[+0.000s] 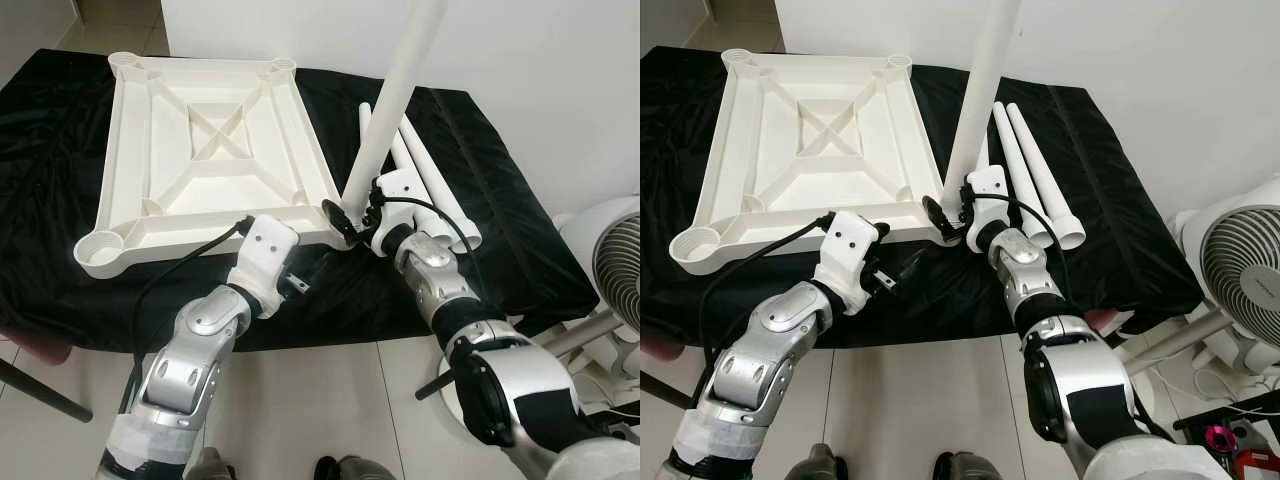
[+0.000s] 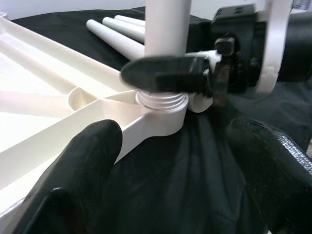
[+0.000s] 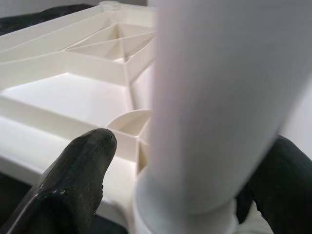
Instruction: Building children table
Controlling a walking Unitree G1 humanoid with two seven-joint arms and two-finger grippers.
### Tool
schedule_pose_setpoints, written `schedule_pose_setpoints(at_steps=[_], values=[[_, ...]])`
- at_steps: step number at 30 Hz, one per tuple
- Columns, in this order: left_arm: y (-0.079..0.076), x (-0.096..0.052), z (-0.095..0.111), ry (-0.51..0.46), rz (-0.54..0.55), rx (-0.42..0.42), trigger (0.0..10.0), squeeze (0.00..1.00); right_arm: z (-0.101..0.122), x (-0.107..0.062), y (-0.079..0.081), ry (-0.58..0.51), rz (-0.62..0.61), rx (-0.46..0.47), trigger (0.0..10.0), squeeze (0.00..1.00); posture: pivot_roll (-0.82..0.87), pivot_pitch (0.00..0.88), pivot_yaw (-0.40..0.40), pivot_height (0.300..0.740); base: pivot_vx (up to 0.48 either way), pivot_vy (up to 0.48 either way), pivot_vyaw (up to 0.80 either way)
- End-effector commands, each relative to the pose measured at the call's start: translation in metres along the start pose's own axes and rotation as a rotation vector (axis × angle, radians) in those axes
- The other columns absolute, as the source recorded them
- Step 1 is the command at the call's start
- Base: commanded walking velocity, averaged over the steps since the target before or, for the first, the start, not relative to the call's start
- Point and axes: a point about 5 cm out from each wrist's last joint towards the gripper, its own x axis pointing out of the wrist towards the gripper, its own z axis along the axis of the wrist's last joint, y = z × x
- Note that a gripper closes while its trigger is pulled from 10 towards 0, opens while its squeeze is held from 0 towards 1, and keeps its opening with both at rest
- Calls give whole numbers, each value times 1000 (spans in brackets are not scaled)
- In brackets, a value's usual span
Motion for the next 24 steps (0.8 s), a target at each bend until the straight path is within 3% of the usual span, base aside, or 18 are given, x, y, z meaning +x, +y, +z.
schedule_pose_setpoints(at_steps=[1, 5, 6, 7, 17, 18, 19, 24], values=[[-4, 2, -1, 8, 8, -4, 10000, 0, 0, 0, -3, 28, 21, -24, 10000, 0, 68, 65, -88, 740, 0, 0, 0], [-4, 3, 0, 7, 9, -4, 10000, 0, 1, 2, -3, 41, 34, -29, 9412, 0, 71, 65, -90, 740, 0, 0, 0], [-3, 2, 0, 7, 11, -3, 10000, 0, 1, 2, -2, 48, 37, -30, 3569, 0, 75, 66, -92, 740, 0, 0, 0], [-3, 2, 0, 6, 14, -2, 10000, 0, 0, 2, -3, 57, 35, -22, 0, 0, 77, 66, -94, 740, 0, 0, 0], [-2, 0, 0, 6, 28, -3, 10000, 0, -12, -4, -4, 99, 34, 30, 0, 0, 82, 67, -100, 740, 0, 0, 0], [-2, 0, 1, 6, 28, -3, 10000, 0, -15, -5, -5, 118, 13, 26, 4627, 0, 82, 67, -100, 740, 0, 0, 0], [-2, 0, 1, 5, 27, -4, 10000, 0, -18, -6, -6, 125, -6, 43, 10000, 0, 82, 67, -100, 740, 0, 0, 0], [-2, 0, 1, 4, 26, -6, 10000, 0, -22, -7, -6, 146, -53, 67, 10000, 0, 78, 70, -98, 740, 0, 0, 0]])
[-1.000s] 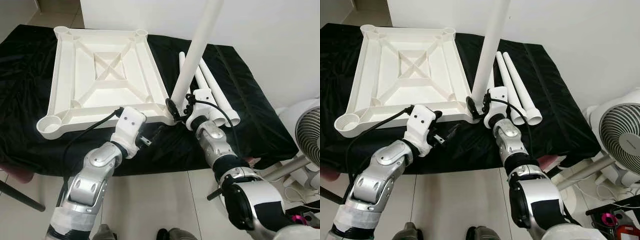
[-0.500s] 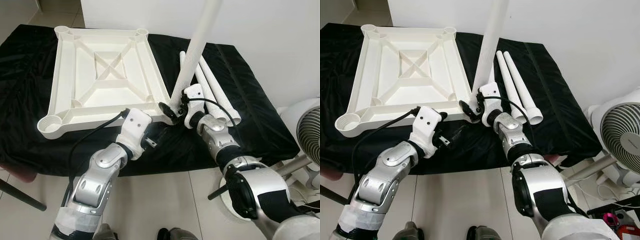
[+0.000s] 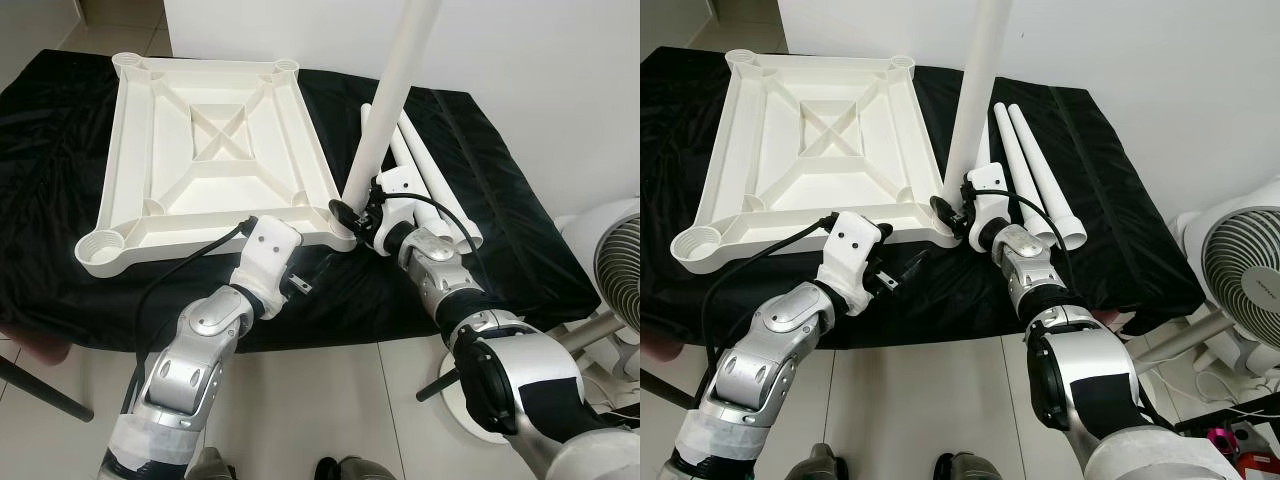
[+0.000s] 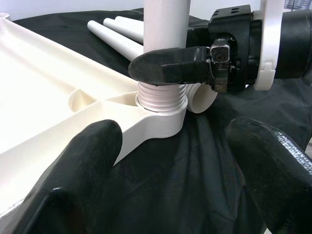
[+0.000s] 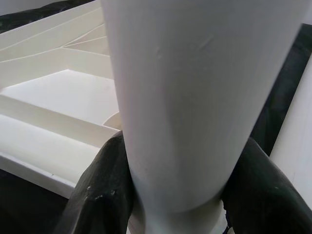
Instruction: Building children table
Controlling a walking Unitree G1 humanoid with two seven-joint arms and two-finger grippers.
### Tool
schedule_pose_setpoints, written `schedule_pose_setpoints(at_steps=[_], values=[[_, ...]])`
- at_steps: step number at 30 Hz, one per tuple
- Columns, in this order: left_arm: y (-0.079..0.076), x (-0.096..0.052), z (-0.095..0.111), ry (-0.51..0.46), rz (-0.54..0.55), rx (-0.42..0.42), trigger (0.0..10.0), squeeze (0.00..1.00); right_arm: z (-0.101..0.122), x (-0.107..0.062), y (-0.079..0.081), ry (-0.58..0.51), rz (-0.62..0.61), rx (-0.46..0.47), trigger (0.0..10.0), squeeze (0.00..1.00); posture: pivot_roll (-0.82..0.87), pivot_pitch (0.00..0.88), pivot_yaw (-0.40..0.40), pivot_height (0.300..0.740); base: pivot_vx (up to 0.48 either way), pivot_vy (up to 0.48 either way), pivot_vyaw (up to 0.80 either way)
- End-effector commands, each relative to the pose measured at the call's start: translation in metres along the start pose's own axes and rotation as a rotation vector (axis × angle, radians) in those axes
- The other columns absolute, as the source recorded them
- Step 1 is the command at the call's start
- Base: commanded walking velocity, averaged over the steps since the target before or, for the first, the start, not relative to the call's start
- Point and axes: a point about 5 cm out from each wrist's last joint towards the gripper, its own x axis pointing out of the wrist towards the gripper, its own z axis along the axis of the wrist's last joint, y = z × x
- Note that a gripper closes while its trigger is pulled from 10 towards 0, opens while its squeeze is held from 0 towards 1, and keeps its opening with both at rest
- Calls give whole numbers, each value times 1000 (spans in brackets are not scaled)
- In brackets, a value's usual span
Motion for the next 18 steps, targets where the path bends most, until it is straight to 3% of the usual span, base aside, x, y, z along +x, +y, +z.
schedule_pose_setpoints(at_steps=[1, 4, 8, 14, 18], values=[[-2, 0, 1, 2, 27, -4, 10000, 0, -21, -6, 1, 93, -34, 40, 10000, 0, 78, 70, -98, 740, 0, 0, 0], [-2, 0, 1, 2, 25, -6, 10000, 0, -22, -5, 3, 95, -47, 51, 10000, 0, 75, 71, -99, 740, 0, 0, 0], [-4, 1, 1, 1, 17, -11, 10000, 0, -25, 0, 9, 107, -161, 108, 10000, 0, 75, 70, -101, 740, 0, 0, 0], [-4, 1, 1, 1, 17, -11, 10000, 0, -25, 1, 10, 107, -199, 112, 10000, 0, 77, 66, -103, 740, 0, 0, 0], [-5, 0, 0, 2, 14, -12, 10000, 0, -26, 5, 17, 98, -319, 159, 10000, 0, 78, 60, -109, 740, 0, 0, 0]])
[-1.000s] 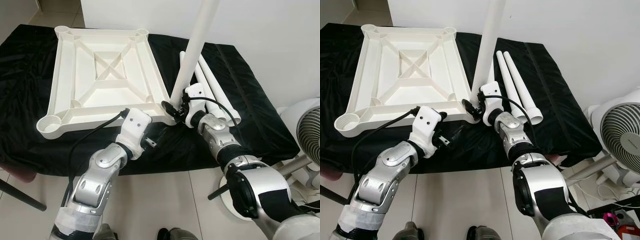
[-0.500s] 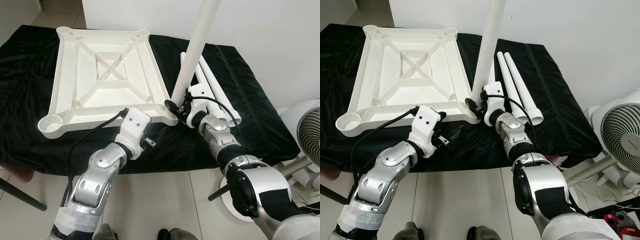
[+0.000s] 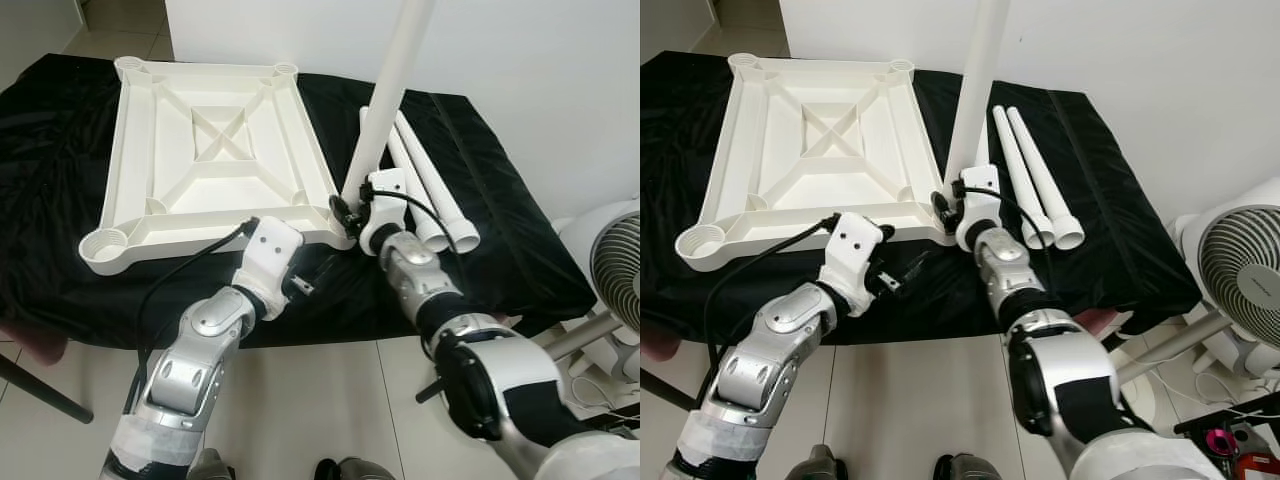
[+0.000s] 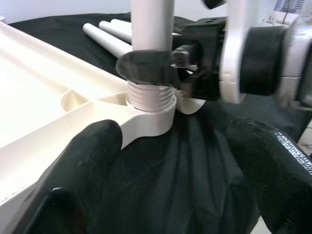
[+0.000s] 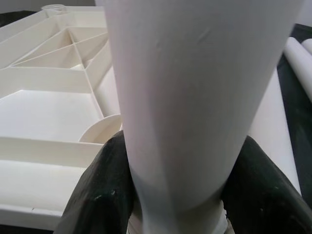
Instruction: Building children table
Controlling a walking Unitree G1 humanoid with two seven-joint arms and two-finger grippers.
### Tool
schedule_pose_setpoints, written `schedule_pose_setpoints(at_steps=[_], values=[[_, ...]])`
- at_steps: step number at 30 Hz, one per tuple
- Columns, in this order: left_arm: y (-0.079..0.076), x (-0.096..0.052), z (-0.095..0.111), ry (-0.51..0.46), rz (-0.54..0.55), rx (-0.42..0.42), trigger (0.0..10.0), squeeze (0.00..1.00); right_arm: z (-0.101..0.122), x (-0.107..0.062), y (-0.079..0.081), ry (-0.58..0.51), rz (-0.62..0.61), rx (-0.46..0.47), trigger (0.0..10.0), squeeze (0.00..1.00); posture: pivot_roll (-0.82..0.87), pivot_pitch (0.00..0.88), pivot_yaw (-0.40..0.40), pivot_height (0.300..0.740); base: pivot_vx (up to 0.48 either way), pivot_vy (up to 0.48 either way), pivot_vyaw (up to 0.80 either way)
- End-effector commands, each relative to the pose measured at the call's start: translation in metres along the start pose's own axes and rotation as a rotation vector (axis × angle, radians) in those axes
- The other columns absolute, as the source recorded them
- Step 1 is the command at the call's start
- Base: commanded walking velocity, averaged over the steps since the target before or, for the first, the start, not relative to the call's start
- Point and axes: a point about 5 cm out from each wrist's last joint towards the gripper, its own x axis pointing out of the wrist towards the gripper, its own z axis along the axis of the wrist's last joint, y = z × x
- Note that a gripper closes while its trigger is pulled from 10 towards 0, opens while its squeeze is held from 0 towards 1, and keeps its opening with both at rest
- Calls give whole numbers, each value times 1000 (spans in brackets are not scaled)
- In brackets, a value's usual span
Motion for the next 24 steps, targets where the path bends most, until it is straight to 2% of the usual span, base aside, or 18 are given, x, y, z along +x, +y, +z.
schedule_pose_setpoints(at_steps=[1, 4, 7, 10, 12, 13, 15, 16, 24], values=[[-2, 0, 0, 2, 20, -2, 10000, 0, -22, -7, -5, 93, -60, 39, 10000, 0, 78, 60, -109, 740, 0, 0, 0], [-3, -1, -1, 3, 19, -3, 10000, 0, -22, -7, 0, 74, -154, 89, 10000, 0, 81, 54, -114, 740, 0, 0, 0], [-3, -1, -1, 3, 19, -3, 10000, 0, -22, -7, 0, 74, -154, 89, 10000, 0, 81, 54, -114, 740, 0, 0, 0], [-4, 0, -1, 4, 19, -2, 10000, 0, -23, -7, 14, 55, -177, 112, 10000, 0, 79, 48, -114, 740, 0, 0, 0], [-3, 0, -1, 3, 16, 1, 10000, 0, -21, -7, 21, 30, -146, 113, 10000, 0, 79, 45, -114, 740, 0, 0, 0], [-3, 1, -1, 2, 16, 2, 10000, 0, -19, -7, 20, 12, -133, 129, 10000, 733, 78, 44, -113, 740, 0, 0, 0], [-3, 1, -1, 2, 15, 2, 10000, 0, -17, -7, 20, 1, -128, 140, 10000, 733, 78, 43, -113, 740, 0, 0, 0], [-3, 1, -1, 1, 15, 2, 10000, 0, -15, -7, 19, -22, -119, 138, 10000, 1000, 78, 43, -113, 740, 0, 0, 0], [-3, -1, -1, 3, 17, 4, 10000, 0, -1, -9, 11, -119, -102, 131, 10000, 1000, 78, 48, -112, 740, 0, 0, 0]])
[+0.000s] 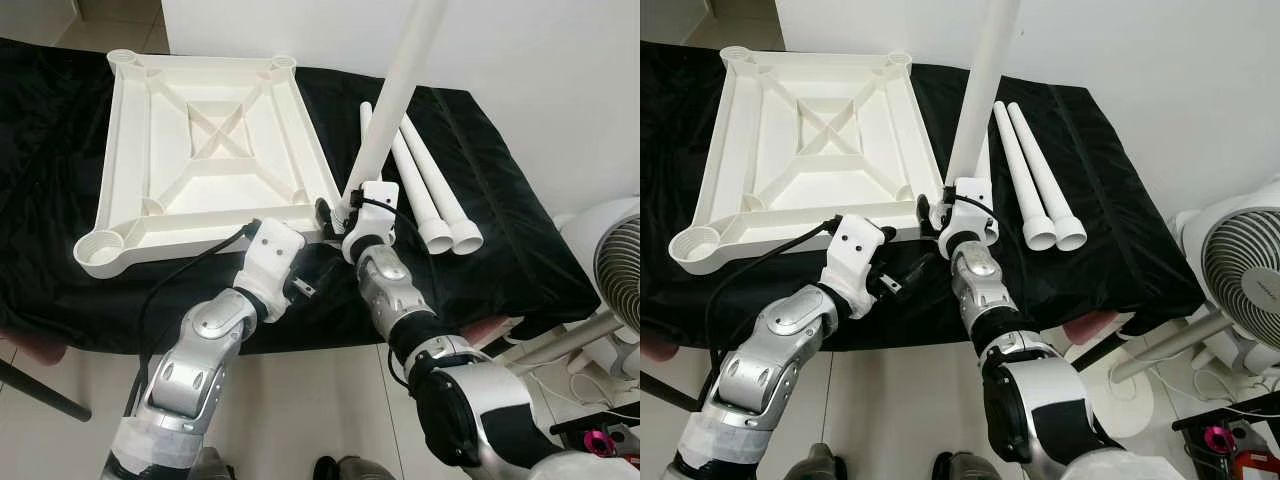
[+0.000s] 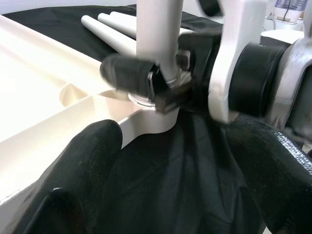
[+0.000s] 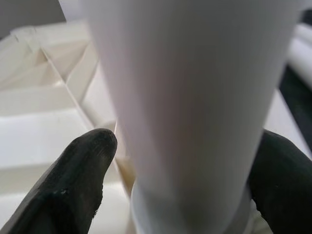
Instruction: Building children table
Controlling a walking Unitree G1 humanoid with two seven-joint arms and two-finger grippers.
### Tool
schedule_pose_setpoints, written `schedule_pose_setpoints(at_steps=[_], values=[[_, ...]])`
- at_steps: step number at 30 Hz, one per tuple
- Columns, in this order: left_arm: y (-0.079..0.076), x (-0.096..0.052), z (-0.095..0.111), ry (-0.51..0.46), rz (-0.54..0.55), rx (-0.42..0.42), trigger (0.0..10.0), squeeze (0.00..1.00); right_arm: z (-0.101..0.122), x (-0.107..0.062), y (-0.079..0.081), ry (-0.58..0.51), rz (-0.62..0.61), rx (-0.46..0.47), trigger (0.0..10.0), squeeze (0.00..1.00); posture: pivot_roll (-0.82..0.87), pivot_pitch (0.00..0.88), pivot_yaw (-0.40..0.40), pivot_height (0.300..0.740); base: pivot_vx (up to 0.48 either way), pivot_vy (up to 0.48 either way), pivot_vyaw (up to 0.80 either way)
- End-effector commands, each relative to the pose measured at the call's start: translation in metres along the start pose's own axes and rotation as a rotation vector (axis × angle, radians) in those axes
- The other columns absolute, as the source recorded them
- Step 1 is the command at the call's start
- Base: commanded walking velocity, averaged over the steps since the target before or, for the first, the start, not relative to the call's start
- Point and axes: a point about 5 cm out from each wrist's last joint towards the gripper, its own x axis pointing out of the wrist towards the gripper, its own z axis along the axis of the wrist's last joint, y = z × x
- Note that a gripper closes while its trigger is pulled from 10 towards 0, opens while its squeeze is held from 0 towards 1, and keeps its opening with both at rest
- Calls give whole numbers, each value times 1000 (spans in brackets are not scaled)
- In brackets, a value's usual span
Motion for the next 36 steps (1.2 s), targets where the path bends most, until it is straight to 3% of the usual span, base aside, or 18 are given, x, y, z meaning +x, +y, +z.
schedule_pose_setpoints(at_steps=[1, 2, 3, 15, 22, 27, 32, 36], values=[[0, -1, 0, 0, 23, 6, 10000, 0, 0, -3, -7, -21, -9, 2, 10000, 1000, 79, 51, -113, 740, 0, 0, 0], [0, -1, 0, 1, 25, 6, 10000, 0, 1, -5, -10, -31, -6, 1, 10000, 1000, 79, 51, -113, 740, 0, 0, 0], [2, -1, 0, 2, 30, 9, 10000, 0, 2, -8, -13, -49, 5, -6, 10000, 0, 75, 57, -113, 740, 0, 0, 0], [22, 2, -2, 30, 79, 74, 10000, 0, -1, -35, -32, -135, 72, -57, 10000, 0, 50, 66, -90, 740, 0, 0, 0], [40, 13, -12, 120, 113, 125, 10000, 0, -4, -60, -36, -167, 92, -64, 10000, 0, 36, 72, -65, 740, 0, 0, 0], [56, 23, -26, 250, 173, 141, 10000, 0, -3, -75, -36, -194, 124, -50, 10000, 0, 18, 76, -37, 740, 0, 0, 0], [67, 29, -28, 282, 214, 141, 10000, 0, -4, -83, -39, -194, 125, -48, 10000, 0, 2, 76, -22, 740, 0, 0, 0], [80, 40, -25, 296, 235, 187, 10000, 0, -4, -91, -45, -186, 92, -62, 10000, 0, -16, 77, -1, 740, 0, 0, 0]])
